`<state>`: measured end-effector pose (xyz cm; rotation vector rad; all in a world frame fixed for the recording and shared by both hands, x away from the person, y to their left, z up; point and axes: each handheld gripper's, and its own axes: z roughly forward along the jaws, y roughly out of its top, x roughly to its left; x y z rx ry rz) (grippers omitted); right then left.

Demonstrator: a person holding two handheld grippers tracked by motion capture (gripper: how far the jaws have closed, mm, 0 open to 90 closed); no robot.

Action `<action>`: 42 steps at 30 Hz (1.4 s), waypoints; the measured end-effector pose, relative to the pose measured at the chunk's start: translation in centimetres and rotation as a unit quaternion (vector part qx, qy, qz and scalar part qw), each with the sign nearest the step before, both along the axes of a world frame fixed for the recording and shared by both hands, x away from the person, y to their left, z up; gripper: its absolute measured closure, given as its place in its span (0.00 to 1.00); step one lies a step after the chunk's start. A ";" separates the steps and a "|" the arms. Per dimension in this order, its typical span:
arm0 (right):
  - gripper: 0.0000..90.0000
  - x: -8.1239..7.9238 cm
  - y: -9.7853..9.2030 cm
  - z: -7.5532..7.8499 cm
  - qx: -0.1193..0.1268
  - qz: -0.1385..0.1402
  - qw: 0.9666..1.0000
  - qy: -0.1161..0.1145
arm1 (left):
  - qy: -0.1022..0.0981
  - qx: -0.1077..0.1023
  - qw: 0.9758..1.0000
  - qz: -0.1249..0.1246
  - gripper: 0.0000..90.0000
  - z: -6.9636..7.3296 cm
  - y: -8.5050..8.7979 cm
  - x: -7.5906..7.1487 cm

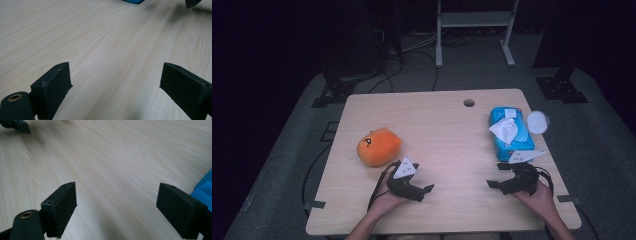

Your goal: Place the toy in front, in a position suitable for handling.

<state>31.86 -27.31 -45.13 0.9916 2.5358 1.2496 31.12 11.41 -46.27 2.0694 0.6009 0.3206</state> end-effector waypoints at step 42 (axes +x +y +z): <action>0.17 -0.4 -0.4 0.6 0.015 -0.014 1.000 -0.007 | -0.097 -0.059 0.986 0.126 0.10 8.6 11.8 4.7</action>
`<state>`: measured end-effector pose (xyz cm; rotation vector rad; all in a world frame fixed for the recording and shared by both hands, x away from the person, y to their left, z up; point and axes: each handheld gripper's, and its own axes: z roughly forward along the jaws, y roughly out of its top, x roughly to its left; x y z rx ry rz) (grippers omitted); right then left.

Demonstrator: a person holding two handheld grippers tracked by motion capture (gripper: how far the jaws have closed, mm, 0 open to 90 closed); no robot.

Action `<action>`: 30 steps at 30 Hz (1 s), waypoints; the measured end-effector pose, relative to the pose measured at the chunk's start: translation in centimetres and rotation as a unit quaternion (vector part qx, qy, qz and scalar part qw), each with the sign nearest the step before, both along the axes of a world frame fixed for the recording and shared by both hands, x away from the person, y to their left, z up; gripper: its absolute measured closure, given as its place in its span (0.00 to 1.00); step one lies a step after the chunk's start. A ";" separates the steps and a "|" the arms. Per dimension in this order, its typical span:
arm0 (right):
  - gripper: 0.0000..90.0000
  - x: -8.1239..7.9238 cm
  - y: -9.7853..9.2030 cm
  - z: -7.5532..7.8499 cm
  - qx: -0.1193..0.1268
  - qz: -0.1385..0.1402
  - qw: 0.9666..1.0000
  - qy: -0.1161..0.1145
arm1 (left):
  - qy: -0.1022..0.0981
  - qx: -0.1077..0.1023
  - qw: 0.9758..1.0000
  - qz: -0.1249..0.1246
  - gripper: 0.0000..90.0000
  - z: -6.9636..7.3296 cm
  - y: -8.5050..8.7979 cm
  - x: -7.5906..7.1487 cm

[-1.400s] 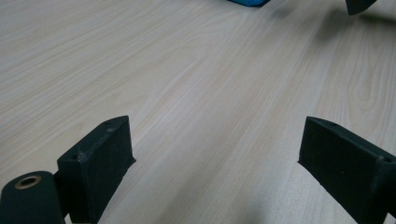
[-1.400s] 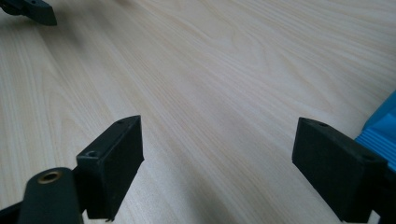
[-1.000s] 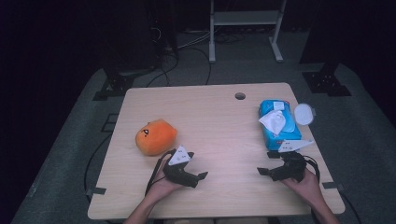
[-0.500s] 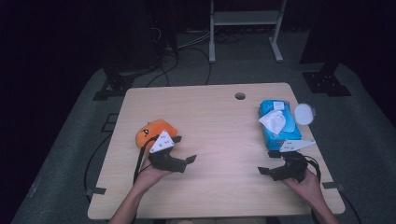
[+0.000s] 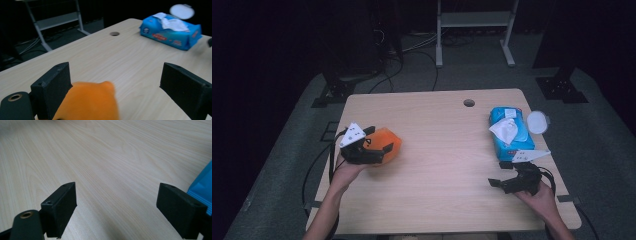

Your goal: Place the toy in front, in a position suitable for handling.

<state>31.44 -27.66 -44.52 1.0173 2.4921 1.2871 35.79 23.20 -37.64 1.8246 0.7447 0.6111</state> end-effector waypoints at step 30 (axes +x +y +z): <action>0.17 0.0 0.6 -0.3 -0.011 0.013 1.000 0.007 | 0.114 -0.042 0.992 0.041 0.10 -6.7 4.0 3.9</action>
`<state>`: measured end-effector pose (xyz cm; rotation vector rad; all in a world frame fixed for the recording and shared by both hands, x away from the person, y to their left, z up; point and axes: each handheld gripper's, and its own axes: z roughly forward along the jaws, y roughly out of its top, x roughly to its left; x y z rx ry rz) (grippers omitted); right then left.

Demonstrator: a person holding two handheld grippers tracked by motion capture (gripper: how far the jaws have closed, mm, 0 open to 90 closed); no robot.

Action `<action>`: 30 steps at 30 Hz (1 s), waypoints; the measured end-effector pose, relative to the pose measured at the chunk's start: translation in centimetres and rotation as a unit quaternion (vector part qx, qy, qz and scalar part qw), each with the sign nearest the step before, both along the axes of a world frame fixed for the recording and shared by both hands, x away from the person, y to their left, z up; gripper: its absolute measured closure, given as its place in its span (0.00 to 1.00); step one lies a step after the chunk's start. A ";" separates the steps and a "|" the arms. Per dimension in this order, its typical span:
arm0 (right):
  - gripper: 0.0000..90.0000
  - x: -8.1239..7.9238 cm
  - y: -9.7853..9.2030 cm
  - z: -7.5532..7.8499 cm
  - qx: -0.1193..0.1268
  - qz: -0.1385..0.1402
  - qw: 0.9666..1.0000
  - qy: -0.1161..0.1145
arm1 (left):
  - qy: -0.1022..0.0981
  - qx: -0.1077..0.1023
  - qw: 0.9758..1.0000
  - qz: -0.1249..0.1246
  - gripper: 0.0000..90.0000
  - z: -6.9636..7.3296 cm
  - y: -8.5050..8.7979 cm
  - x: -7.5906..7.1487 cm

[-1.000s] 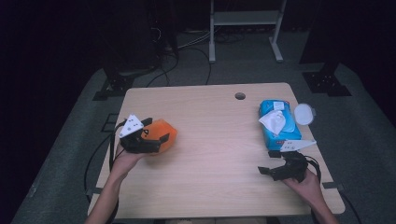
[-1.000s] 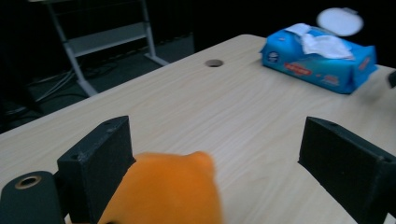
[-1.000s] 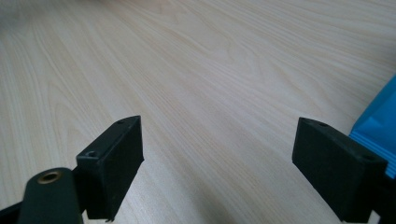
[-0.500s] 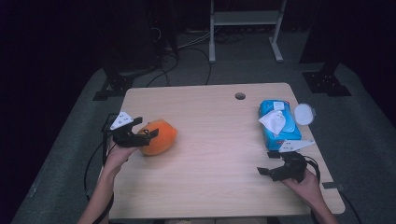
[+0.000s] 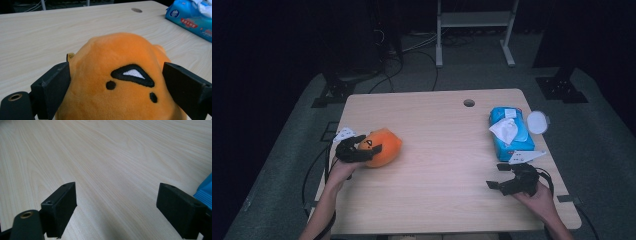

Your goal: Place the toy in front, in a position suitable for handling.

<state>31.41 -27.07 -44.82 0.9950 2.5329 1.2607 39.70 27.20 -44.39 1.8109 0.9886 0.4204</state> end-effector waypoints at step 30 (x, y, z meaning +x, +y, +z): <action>0.17 0.0 -1.0 0.4 0.011 -0.011 1.000 -0.009 | -0.110 -0.009 0.988 -0.108 0.47 10.2 -6.5 -3.0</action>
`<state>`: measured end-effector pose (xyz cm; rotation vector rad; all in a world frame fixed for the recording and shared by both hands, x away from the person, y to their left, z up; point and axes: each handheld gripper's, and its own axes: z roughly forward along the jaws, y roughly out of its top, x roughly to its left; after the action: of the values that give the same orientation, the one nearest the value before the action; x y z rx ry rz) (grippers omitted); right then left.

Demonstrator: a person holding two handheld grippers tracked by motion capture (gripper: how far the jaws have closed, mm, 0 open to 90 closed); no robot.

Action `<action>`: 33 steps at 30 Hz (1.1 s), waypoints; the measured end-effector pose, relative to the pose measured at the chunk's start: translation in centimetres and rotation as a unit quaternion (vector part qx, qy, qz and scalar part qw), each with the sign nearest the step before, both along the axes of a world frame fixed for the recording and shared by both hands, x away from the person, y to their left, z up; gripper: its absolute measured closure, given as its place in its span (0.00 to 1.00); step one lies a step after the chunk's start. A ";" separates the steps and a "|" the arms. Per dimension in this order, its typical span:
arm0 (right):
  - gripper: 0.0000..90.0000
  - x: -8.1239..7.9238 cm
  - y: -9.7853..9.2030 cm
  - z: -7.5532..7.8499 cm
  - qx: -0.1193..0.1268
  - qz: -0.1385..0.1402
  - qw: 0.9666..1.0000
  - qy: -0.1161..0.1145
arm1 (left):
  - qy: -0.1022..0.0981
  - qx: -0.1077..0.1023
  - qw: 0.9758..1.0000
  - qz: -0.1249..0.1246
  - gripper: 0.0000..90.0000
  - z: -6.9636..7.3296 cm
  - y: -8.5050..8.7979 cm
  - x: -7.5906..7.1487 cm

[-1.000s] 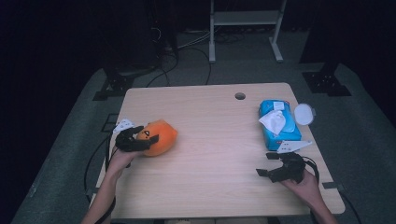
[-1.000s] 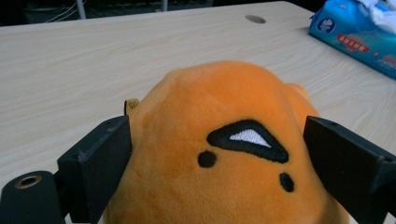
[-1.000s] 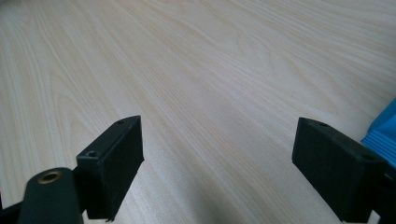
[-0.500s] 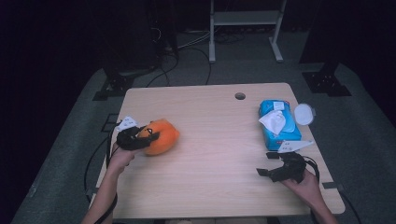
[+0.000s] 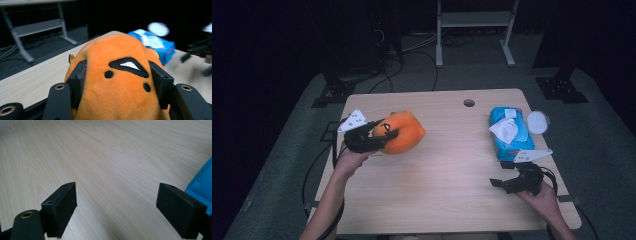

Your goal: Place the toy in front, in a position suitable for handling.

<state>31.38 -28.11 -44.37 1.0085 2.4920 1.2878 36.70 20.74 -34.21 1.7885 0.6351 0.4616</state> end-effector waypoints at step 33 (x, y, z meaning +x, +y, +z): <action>0.17 0.2 -3.2 2.9 0.033 -0.053 0.997 -0.053 | 0.059 0.056 0.981 -0.176 0.37 -10.1 -11.7 -3.6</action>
<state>31.56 -31.33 -41.44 1.0419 2.2991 1.3631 33.08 9.06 -44.28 1.9958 0.3649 0.1531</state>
